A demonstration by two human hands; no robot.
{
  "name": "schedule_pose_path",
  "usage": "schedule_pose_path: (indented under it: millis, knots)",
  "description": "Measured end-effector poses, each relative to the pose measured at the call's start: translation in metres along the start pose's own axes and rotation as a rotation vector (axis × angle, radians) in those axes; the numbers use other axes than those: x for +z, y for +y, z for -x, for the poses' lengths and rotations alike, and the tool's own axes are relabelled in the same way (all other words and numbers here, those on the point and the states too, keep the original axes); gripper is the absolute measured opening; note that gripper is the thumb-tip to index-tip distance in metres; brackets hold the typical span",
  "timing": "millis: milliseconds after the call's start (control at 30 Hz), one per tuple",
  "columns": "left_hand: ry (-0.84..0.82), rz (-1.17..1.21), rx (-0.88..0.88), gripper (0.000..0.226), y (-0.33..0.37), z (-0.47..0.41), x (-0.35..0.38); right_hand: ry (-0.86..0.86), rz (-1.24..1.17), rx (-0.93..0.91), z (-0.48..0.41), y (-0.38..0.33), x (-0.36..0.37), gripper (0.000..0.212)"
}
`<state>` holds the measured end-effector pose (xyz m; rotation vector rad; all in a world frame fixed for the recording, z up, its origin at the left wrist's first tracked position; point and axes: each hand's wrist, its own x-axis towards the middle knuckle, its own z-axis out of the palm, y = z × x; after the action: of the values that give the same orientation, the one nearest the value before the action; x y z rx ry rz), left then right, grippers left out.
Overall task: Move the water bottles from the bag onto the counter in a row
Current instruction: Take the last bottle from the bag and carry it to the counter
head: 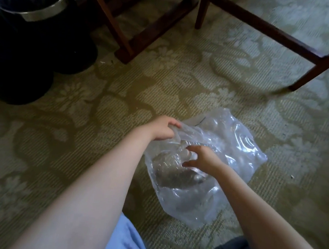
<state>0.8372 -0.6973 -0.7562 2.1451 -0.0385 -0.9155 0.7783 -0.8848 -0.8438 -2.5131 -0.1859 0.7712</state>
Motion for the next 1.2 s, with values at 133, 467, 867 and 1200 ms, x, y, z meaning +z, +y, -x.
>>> schedule_pose_path:
  millis: [133, 467, 867, 1200]
  knots:
    - [0.031, 0.104, -0.056, 0.033, 0.017, 0.025, 0.001, 0.181, -0.303, 0.040, 0.036, -0.020, -0.011, 0.046]
    - [0.191, 0.234, -0.132, 0.038, 0.101, 0.145, -0.059, 0.302, -0.632, 0.044, 0.133, -0.137, -0.119, 0.029]
    - [0.142, 0.120, -0.104, 0.094, 0.264, 0.364, -0.219, 0.470, -0.889, -0.014, 0.248, -0.377, -0.354, 0.022]
    - [0.488, 0.216, -0.147, 0.071, 0.320, 0.563, -0.288, 0.290, -0.578, -0.432, 0.346, -0.567, -0.456, 0.036]
